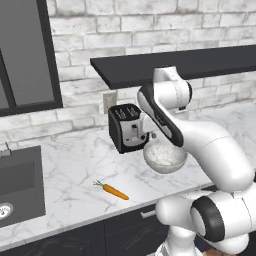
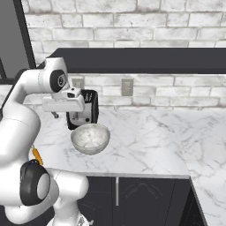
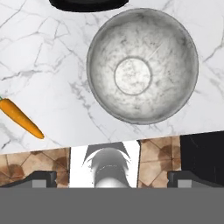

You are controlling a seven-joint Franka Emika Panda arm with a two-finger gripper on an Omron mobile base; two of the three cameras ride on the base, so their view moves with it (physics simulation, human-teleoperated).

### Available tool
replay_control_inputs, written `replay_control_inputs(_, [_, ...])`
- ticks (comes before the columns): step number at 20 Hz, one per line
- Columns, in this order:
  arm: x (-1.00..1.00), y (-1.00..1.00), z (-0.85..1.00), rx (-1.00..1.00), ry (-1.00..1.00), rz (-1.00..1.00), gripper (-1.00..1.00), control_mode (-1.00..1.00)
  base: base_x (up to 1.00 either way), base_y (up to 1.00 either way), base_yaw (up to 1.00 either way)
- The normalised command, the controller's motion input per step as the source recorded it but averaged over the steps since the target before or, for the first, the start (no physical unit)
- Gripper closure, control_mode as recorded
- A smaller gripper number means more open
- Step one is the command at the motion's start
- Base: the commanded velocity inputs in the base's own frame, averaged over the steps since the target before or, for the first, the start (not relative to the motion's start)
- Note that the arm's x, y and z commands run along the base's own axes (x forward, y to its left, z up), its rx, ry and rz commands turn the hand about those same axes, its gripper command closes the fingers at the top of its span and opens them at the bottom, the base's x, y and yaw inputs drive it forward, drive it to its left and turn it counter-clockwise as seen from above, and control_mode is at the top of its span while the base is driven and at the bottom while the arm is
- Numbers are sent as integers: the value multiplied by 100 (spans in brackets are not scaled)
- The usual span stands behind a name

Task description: Place the two vegetables and bowl onto the tray for setting up a vegetable dip station.

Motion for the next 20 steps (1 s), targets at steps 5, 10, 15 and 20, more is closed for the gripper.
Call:
replay_control_inputs(5, [-16, 7, -37, 0, 0, 0, -100, -100, 0, 0, 0])
replay_control_inputs(10, [5, 6, -30, 1, 8, 0, -100, -100, 0, 0, 0])
replay_control_inputs(15, [14, 4, -31, 0, 14, 0, -100, -100, 0, 0, 0])
replay_control_inputs(20, [23, 3, -33, 0, 5, 0, -100, -100, 0, 0, 0])
